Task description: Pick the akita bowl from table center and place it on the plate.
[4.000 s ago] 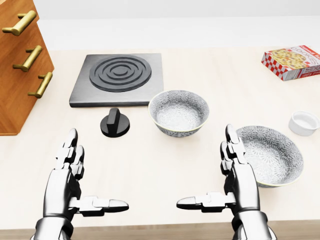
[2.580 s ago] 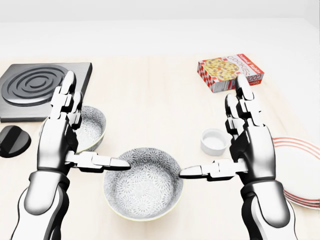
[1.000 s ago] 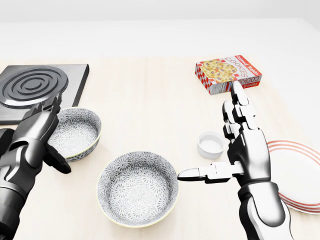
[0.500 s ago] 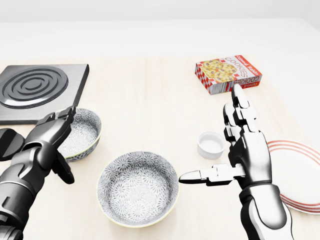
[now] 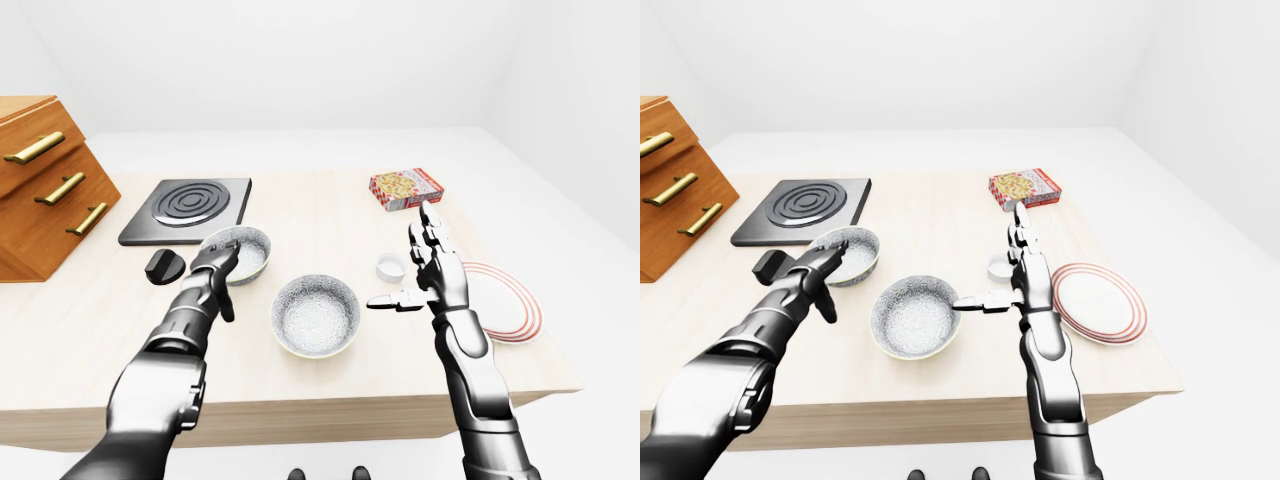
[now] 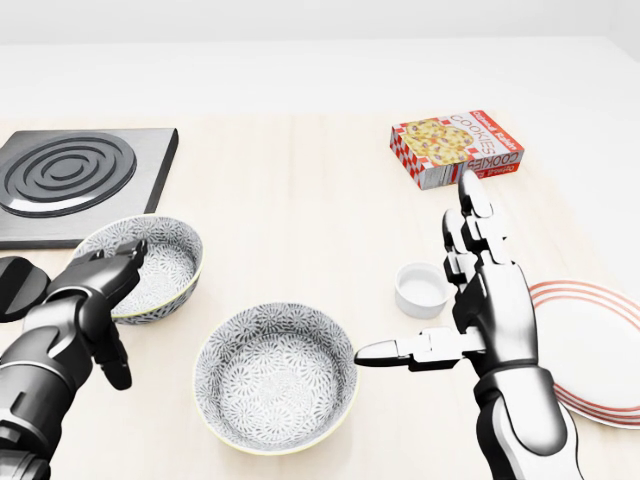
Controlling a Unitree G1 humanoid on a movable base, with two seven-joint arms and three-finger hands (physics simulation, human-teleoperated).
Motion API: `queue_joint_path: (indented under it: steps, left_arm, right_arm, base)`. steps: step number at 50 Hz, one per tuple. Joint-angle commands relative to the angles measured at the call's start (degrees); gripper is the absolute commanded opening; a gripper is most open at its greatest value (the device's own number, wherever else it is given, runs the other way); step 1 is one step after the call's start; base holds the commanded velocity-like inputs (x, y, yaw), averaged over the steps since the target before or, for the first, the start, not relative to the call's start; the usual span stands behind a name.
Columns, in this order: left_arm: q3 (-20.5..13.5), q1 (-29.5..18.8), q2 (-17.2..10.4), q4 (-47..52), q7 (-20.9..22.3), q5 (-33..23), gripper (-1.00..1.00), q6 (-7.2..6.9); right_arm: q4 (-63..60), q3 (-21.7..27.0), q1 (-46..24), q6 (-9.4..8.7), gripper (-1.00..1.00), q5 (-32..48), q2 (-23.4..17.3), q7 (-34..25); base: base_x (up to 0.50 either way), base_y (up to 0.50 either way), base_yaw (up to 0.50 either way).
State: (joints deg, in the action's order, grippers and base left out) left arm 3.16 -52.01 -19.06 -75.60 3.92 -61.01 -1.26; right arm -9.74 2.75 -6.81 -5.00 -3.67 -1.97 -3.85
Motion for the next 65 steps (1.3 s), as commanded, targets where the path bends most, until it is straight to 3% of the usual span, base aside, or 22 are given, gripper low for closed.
queue_joint_path:
  steps: [1, 8, 9, 10, 13, 39, 47, 50, 51, 55, 57, 58, 59, 60, 63, 65]
  left_arm:
    - [0.43, -0.80, 0.24, 0.02, 4.35, -2.56, 1.00, -2.44]
    - [0.17, -1.13, -0.10, -0.02, 7.23, -3.16, 0.95, -3.74]
    - [0.07, -1.02, -0.05, 0.02, 7.61, -3.09, 0.28, -3.74]
    - [0.07, -0.97, 0.01, 0.10, 7.86, -3.07, -0.11, -3.74]
    - [0.06, -1.18, 0.34, 0.30, 8.33, -2.96, -1.00, -3.74]
    - [0.16, -1.04, 0.05, 0.29, 8.49, -1.82, -1.00, -3.54]
    - [1.56, -1.16, -0.69, 0.14, 6.34, -5.27, -1.00, 1.92]
    - [1.17, -1.14, -0.74, 0.11, 4.75, -5.97, -1.00, 3.01]
    - [0.97, -1.06, -0.85, 0.14, 3.94, -5.92, -1.00, 4.31]
    - [1.20, -1.09, -1.13, 0.07, 2.52, -6.98, -1.00, 6.26]
    - [1.43, -1.20, -1.19, -0.01, 2.51, -7.73, -1.00, 6.26]
    - [2.27, 1.85, -2.95, 5.41, 4.86, -8.98, -1.00, 6.26]
    - [-0.49, 14.32, -5.65, 30.01, 16.12, -7.01, -1.00, 5.98]
    - [-2.89, 20.69, -5.57, 44.11, 22.87, -7.23, -1.00, 4.19]
    - [-7.25, 23.37, -5.54, 56.29, 30.87, -8.59, -1.00, 5.48]
    - [-8.88, 23.83, -5.41, 59.90, 33.11, -9.09, -1.00, 6.25]
  right_arm:
    - [0.17, 0.16, 0.23, 0.00, 1.00, -0.12, -0.11, -0.18]
    - [-0.29, 0.39, 0.76, 0.00, 1.00, -0.24, -0.23, -0.50]
    - [-0.46, 0.44, 0.87, 0.00, 1.00, -0.33, -0.26, -0.61]
    - [-0.53, 0.48, 0.99, 0.00, 1.00, -0.34, -0.28, -0.68]
    - [-0.68, 0.65, 1.22, 0.00, 1.00, -0.44, -0.34, -0.83]
    - [0.12, 0.31, 0.85, 0.00, 1.00, -0.06, -0.11, -0.58]
    - [-0.30, 0.28, 0.67, 0.00, 1.00, -0.22, -0.07, -0.40]
    - [-0.66, 0.14, 0.89, 0.00, 1.00, -0.20, -0.04, -0.42]
    - [-0.88, 0.12, 0.94, 0.00, 1.00, -0.20, -0.04, -0.42]
    - [-1.00, 0.08, 0.71, 0.00, 1.00, -0.16, 0.01, -0.30]
    - [-0.93, 0.08, 0.44, 0.00, 1.00, -0.12, 0.02, -0.17]
    - [-1.03, 0.10, 0.46, 0.00, 1.00, -0.12, -0.03, -0.19]
    - [-1.16, 0.20, 0.46, 0.00, 1.00, -0.25, -0.04, -0.20]
    - [-1.12, 0.22, 0.44, 0.00, 1.00, -0.26, -0.07, -0.20]
    - [-1.45, 0.19, 0.52, 0.00, 1.00, -0.23, -0.11, -0.25]
    - [-1.61, 0.21, 0.63, 0.00, 1.00, -0.22, -0.13, -0.29]
  base:
    - [0.00, 0.00, 0.00]
    - [0.00, 0.00, 0.00]
    - [0.00, 0.00, 0.00]
    - [0.00, 0.00, 0.00]
    - [0.00, 0.00, 0.00]
    - [0.00, 0.00, 0.00]
    - [0.00, 0.00, 0.00]
    - [0.00, 0.00, 0.00]
    - [0.00, 0.00, 0.00]
    - [0.00, 0.00, 0.00]
    - [0.00, 0.00, 0.00]
    - [0.00, 0.00, 0.00]
    - [0.00, 0.00, 0.00]
    - [0.00, 0.00, 0.00]
    - [0.00, 0.00, 0.00]
    - [0.00, 0.00, 0.00]
